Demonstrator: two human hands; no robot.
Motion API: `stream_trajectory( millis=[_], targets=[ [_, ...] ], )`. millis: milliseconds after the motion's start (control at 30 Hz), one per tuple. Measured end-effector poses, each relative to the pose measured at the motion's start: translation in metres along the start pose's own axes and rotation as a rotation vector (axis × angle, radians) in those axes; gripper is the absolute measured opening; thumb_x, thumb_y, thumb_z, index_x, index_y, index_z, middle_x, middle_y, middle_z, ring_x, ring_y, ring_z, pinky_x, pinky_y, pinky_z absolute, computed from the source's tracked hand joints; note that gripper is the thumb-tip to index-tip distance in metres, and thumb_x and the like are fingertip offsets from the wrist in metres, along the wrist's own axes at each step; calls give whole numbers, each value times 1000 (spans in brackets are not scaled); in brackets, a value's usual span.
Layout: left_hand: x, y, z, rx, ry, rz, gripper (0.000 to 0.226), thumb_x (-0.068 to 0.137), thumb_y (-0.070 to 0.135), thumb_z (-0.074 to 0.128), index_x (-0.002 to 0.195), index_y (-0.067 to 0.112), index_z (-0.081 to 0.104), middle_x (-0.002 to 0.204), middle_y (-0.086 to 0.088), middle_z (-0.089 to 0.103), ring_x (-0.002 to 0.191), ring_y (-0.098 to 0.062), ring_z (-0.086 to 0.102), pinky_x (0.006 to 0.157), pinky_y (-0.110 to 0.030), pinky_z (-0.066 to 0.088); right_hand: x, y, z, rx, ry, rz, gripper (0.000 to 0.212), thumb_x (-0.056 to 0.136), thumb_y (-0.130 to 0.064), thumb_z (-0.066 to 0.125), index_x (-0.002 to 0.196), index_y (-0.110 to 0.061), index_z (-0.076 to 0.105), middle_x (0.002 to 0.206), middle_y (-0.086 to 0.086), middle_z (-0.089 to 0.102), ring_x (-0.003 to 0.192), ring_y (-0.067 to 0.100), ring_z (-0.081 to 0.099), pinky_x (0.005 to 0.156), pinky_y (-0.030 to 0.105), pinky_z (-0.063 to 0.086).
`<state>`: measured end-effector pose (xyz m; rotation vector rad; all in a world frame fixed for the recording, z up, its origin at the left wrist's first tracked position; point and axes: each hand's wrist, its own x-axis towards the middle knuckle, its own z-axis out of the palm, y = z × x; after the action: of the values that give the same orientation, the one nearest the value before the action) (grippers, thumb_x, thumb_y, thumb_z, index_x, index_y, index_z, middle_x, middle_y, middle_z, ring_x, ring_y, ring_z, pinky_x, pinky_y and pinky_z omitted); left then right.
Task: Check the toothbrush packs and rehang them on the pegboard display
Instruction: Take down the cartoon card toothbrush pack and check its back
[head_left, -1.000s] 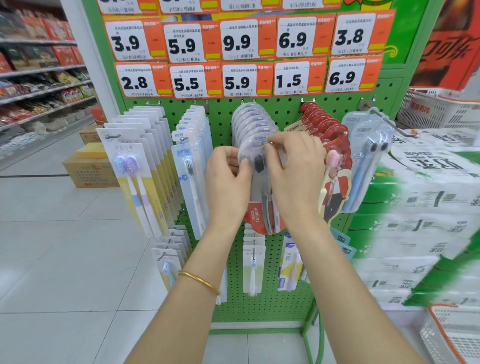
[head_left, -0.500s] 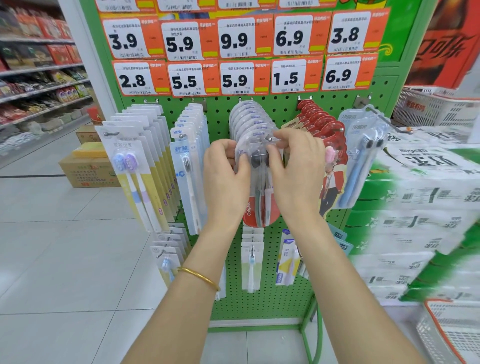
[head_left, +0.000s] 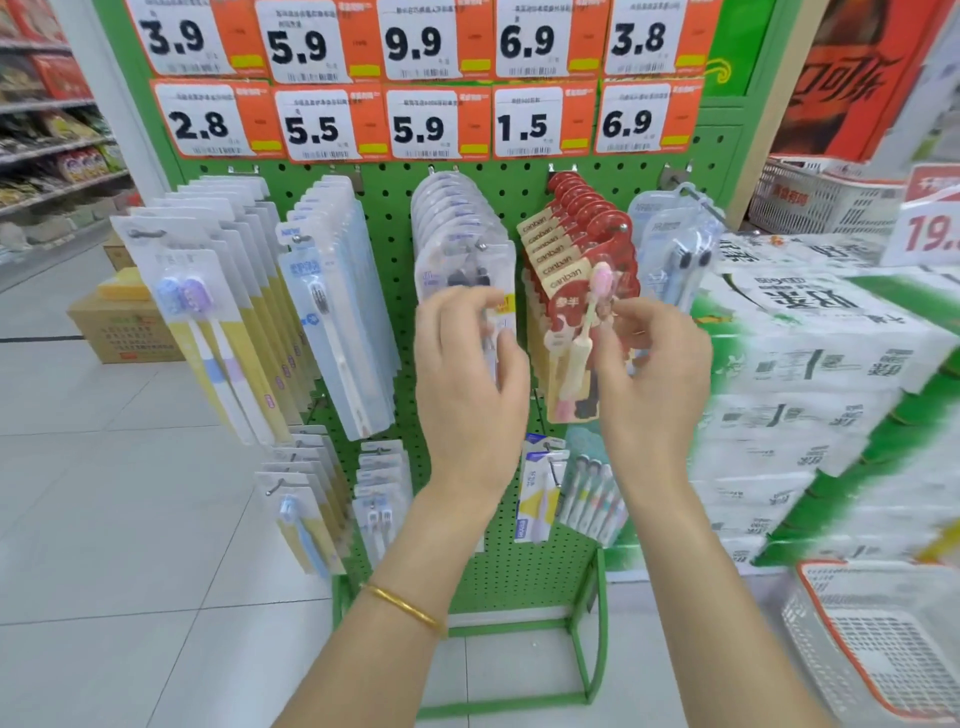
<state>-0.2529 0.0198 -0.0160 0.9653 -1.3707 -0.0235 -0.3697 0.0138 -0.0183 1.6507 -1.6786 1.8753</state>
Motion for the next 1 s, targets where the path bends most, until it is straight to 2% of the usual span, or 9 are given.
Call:
stream_trajectory(
  millis=[67, 133, 233, 367, 467, 600, 833, 933, 1000],
  targets=[
    [-12, 3, 9, -39, -71, -78, 26, 86, 1, 50, 108, 12, 56, 106, 8, 43, 85, -5, 54, 72, -34, 49, 1, 12, -4, -57, -32, 66, 29, 88, -24, 63, 113, -10, 58, 103, 5, 59, 99, 27, 51, 85, 28, 35],
    [-18, 3, 16, -51, -134, -127, 26, 86, -1, 50, 106, 13, 57, 106, 7, 45, 81, -3, 53, 73, -30, 48, 5, 17, -3, -86, -79, 106, 46, 85, -28, 67, 123, -6, 51, 116, 11, 54, 109, 29, 48, 92, 32, 34],
    [-16, 0, 20, -56, -202, -164, 26, 87, -1, 50, 104, 16, 57, 103, 10, 45, 81, -1, 51, 76, -23, 45, 11, 17, 5, -84, -137, 142, 70, 80, -32, 72, 135, -3, 40, 130, 14, 46, 123, 27, 39, 99, 28, 28],
    [-9, -5, 22, -85, -262, -173, 27, 86, -1, 48, 100, 22, 54, 100, 19, 44, 83, -2, 51, 74, -17, 42, 19, 14, 21, -86, -163, 187, 88, 77, -39, 74, 142, -3, 29, 141, 14, 38, 132, 27, 32, 106, 33, 27],
    [-3, -7, 24, -101, -277, -197, 28, 85, -1, 47, 98, 23, 54, 100, 17, 47, 84, -4, 51, 74, -18, 42, 21, 10, 31, -119, -164, 210, 96, 74, -44, 74, 145, -5, 23, 145, 14, 34, 136, 26, 28, 107, 37, 29],
    [1, -7, 28, -133, -278, -203, 33, 84, -3, 46, 94, 28, 52, 100, 15, 50, 87, -4, 52, 77, -20, 44, 21, 10, 39, -214, -109, 192, 98, 71, -49, 75, 144, -6, 27, 138, 12, 42, 129, 27, 37, 100, 38, 34],
    [0, -2, 29, -97, -228, -185, 27, 84, 0, 45, 98, 21, 55, 99, 16, 50, 83, -2, 52, 72, -20, 45, 19, 15, 40, -160, -61, 178, 80, 74, -39, 73, 137, -5, 36, 129, 11, 48, 120, 27, 42, 94, 35, 33],
    [4, 5, 27, -43, -57, -148, 24, 82, -1, 48, 99, 13, 57, 98, 5, 51, 86, -9, 51, 75, -17, 42, 18, 13, 36, -130, 6, 157, 75, 75, -35, 72, 134, -1, 40, 126, 14, 49, 118, 29, 43, 97, 40, 37],
    [8, 4, 23, 27, 122, -134, 26, 80, -1, 51, 104, 4, 55, 106, -7, 51, 97, -20, 50, 88, -23, 41, 14, 8, 32, -139, 136, 79, 60, 76, -27, 67, 126, 1, 47, 121, 18, 53, 115, 30, 44, 97, 44, 37]
  ],
)
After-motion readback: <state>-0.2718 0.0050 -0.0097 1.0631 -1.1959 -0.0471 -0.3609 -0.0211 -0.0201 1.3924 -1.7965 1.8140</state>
